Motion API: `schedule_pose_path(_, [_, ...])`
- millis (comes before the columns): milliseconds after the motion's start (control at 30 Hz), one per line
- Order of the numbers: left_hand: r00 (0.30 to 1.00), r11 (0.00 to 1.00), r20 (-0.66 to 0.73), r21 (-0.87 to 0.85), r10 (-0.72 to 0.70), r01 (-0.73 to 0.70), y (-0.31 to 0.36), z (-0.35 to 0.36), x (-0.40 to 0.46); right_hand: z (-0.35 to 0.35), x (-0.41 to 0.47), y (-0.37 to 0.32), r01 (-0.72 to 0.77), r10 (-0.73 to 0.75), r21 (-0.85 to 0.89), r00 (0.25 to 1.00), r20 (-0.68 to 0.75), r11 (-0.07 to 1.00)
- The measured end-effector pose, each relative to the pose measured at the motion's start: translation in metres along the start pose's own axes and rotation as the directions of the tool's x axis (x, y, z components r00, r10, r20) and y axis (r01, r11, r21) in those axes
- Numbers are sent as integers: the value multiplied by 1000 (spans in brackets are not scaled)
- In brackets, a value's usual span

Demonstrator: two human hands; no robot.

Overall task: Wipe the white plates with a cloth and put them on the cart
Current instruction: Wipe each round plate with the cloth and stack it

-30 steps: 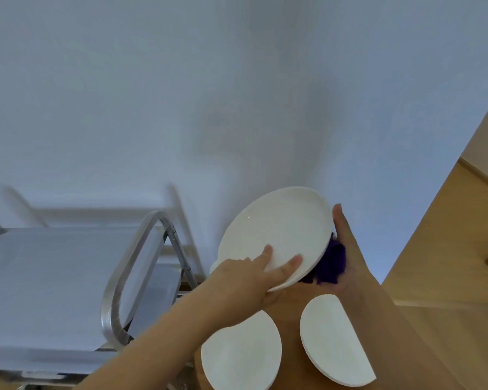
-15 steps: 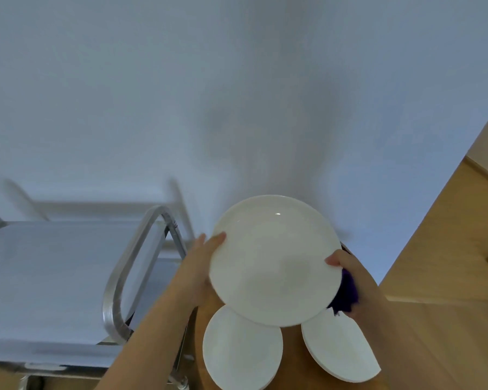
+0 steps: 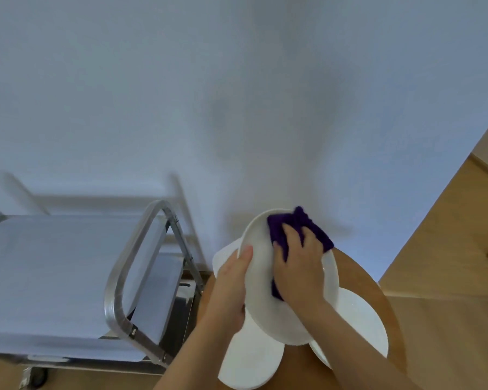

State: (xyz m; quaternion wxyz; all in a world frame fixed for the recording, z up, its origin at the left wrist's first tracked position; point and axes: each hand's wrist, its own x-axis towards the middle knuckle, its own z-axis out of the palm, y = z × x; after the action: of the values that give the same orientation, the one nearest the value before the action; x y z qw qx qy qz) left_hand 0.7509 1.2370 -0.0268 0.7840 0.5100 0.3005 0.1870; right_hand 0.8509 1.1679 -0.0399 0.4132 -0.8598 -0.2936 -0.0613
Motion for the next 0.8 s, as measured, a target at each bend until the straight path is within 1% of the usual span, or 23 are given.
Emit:
schedule_pose_path(33, [999, 998, -3, 47, 33, -32, -2, 3, 0, 4, -6, -7, 15, -15, 1, 1000, 16, 1000])
schedule_pose_path(100, [996, 996, -62, 64, 58, -54, -1, 2, 2, 7, -20, -14, 122, -126, 88, 991, 42, 989])
schedule_pose_path(167, [991, 999, -136, -46, -2, -4, 2, -6, 5, 5, -41, -16, 264, -287, 165, 948, 136, 951])
schedule_pose_path(233, [979, 986, -192, -159, -70, 39, 5, -20, 10, 4, -62, -7, 327, -383, 228, 883, 271, 917])
schedule_pose_path(300, [979, 982, -190, -186, -74, 38, 4, -34, 12, 2, -73, 12, 359, -413, 211, 835, 363, 909])
schedule_pose_path(367, [984, 985, -167, -168, -60, 32, -4, -45, 10, 0, -71, 35, 435, -429, 84, 805, 411, 897])
schedule_pose_path(400, [986, 986, -146, -158, -75, 52, -10, -51, 7, 1, -68, 44, 449, -409, 9, 807, 425, 894])
schedule_pose_path(467, [983, 981, -117, -146, -143, 125, -23, -58, 0, 4, -58, 58, 413, -321, -144, 847, 424, 899])
schedule_pose_path(500, [972, 975, -132, -137, -193, 175, -32, -61, -2, 9, -53, 65, 385, -277, -215, 872, 404, 898])
schedule_pose_path(567, [934, 952, -188, -109, -303, 287, -47, -60, -1, 19, -42, 74, 301, -181, -298, 911, 371, 906])
schedule_pose_path(633, [872, 915, -278, -154, -403, 373, -62, -60, 1, 27, -34, 83, 161, -51, -312, 942, 332, 937])
schedule_pose_path(700, [809, 884, -358, -216, -466, 414, -77, -66, 3, 28, -33, 91, 28, 55, -290, 960, 276, 957])
schedule_pose_path(767, [780, 876, -401, -219, -481, 429, -94, -79, 8, 26, -38, 101, -47, 117, -262, 960, 256, 964])
schedule_pose_path(800, [780, 879, -407, -205, -476, 430, -102, -86, 9, 25, -43, 106, -71, 141, -256, 954, 266, 964])
